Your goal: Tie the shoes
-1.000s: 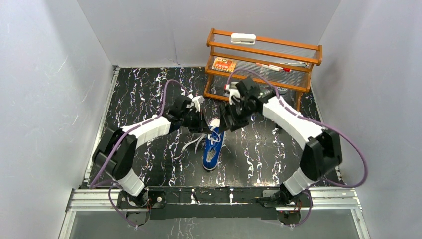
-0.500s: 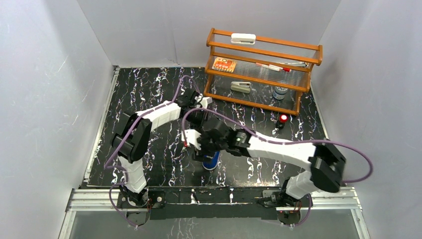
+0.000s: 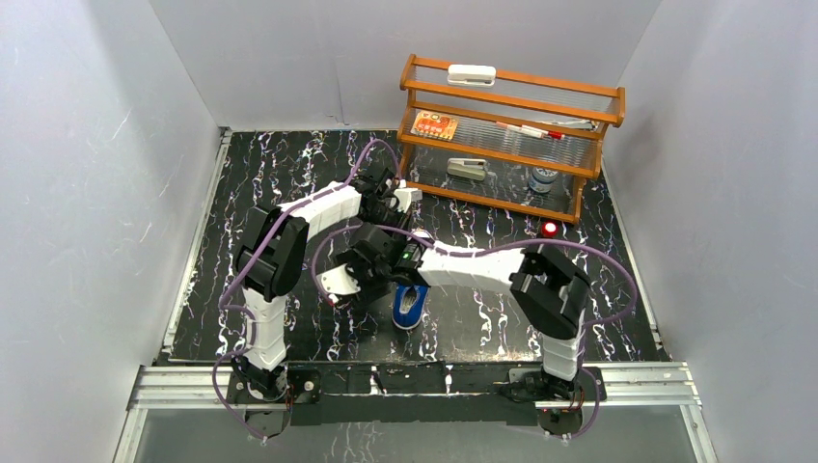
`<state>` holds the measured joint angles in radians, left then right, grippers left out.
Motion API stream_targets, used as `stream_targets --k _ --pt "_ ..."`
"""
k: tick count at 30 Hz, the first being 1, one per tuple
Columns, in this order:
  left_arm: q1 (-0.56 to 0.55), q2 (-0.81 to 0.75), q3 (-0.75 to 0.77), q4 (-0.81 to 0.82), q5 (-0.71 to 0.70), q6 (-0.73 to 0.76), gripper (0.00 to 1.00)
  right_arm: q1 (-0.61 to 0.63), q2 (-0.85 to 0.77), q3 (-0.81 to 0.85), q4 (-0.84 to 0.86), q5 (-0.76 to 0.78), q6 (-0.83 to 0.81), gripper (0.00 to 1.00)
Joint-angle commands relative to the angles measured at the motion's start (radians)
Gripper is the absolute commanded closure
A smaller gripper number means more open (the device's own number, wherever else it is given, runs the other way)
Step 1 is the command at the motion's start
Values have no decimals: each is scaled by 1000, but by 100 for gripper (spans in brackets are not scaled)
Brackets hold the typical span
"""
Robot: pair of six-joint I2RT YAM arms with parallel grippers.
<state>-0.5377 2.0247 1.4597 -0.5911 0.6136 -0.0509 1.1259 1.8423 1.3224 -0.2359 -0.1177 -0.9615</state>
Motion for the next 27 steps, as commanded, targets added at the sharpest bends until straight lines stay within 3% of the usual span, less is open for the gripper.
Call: stream_targets --k 1,15,19,22,27 --pt "1 15 32 -44 11 15 100 -13 37 5 23 29 -130 23" --pt "1 28 32 -59 -19 23 100 -75 196 90 65 19 -139 29" --pt "1 32 22 -59 -18 14 100 -75 227 116 52 -3 -141 35" --pt "1 23 4 -59 -20 14 100 -75 240 121 25 -20 -128 49" --pt "1 16 -15 -60 -17 18 100 -76 237 143 -49 -104 -101 92"
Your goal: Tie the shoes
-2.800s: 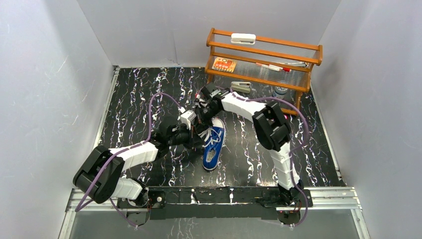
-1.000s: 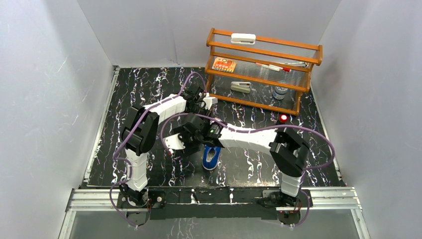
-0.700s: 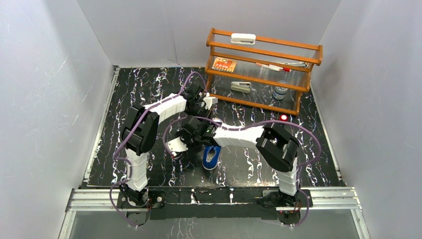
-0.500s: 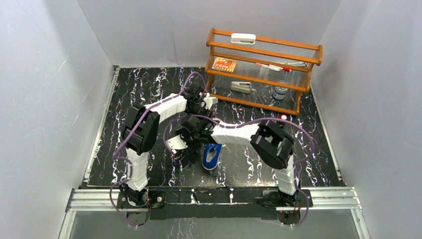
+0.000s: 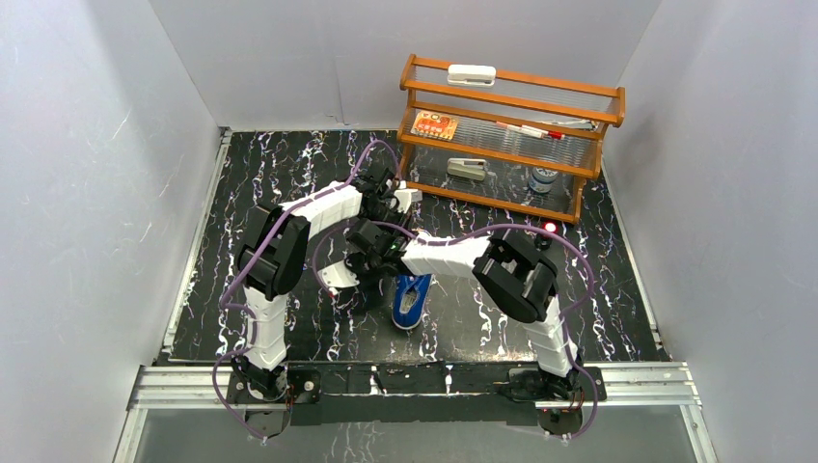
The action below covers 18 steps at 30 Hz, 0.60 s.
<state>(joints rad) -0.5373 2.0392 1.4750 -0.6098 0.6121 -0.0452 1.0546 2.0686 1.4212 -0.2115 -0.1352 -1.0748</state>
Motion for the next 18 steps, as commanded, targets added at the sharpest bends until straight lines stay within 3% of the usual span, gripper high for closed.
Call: stream_targets --k 1,9,18 --pt "0 1 -29 -42 -16 11 100 -4 6 48 -78 -96 20 100" --pt "0 -35 -35 -19 0 -42 100 -4 -111 56 -129 -131 133 100" --pt "-1 -90 -124 18 78 -240 100 -1 -406 -139 -18 -300 514 100"
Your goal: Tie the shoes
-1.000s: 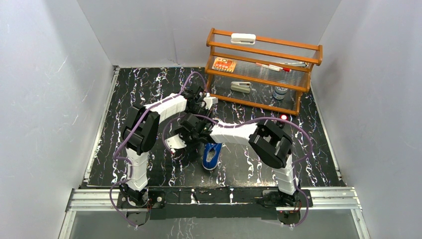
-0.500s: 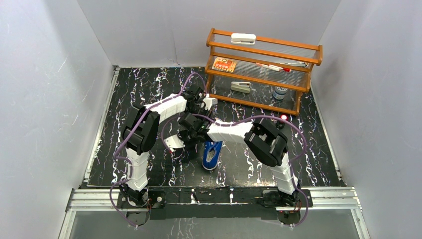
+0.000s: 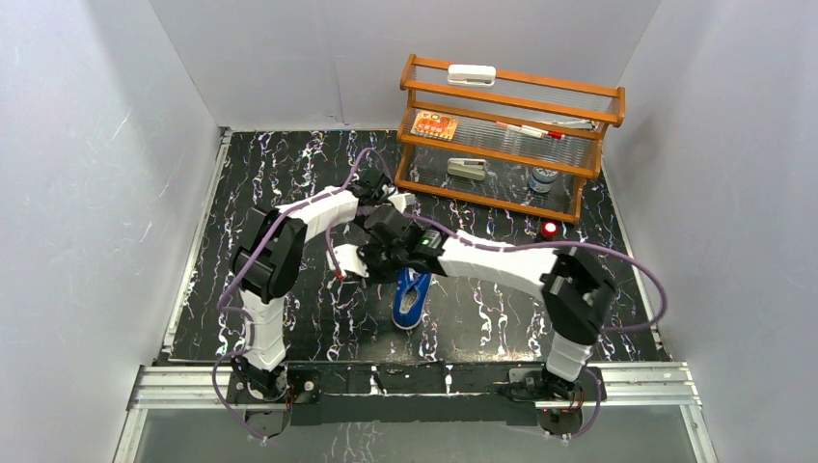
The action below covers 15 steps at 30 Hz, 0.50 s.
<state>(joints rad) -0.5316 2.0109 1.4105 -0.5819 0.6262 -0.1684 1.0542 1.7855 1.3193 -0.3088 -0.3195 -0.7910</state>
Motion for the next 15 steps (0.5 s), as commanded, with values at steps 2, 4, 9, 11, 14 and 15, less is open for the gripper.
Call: stream_targets --k 2,4,9,11,14,15 --pt "-7 -93 -89 22 88 -162 100 -1 -174 -78 82 -135 324 100" --pt "-7 -129 -126 81 123 -218 100 0 -245 -131 100 -133 439 100" --pt "-7 -270 -258 219 245 -462 100 -5 -396 -259 92 -8 811 100" --pt "-7 -334 -269 233 276 -507 100 -44 -405 -265 152 -7 843 100" --pt "-7 -362 -264 196 280 -532 100 -111 -417 -298 218 -60 850 100" --pt "-7 -340 -246 187 270 -526 100 -116 -420 -295 212 -57 853 100"
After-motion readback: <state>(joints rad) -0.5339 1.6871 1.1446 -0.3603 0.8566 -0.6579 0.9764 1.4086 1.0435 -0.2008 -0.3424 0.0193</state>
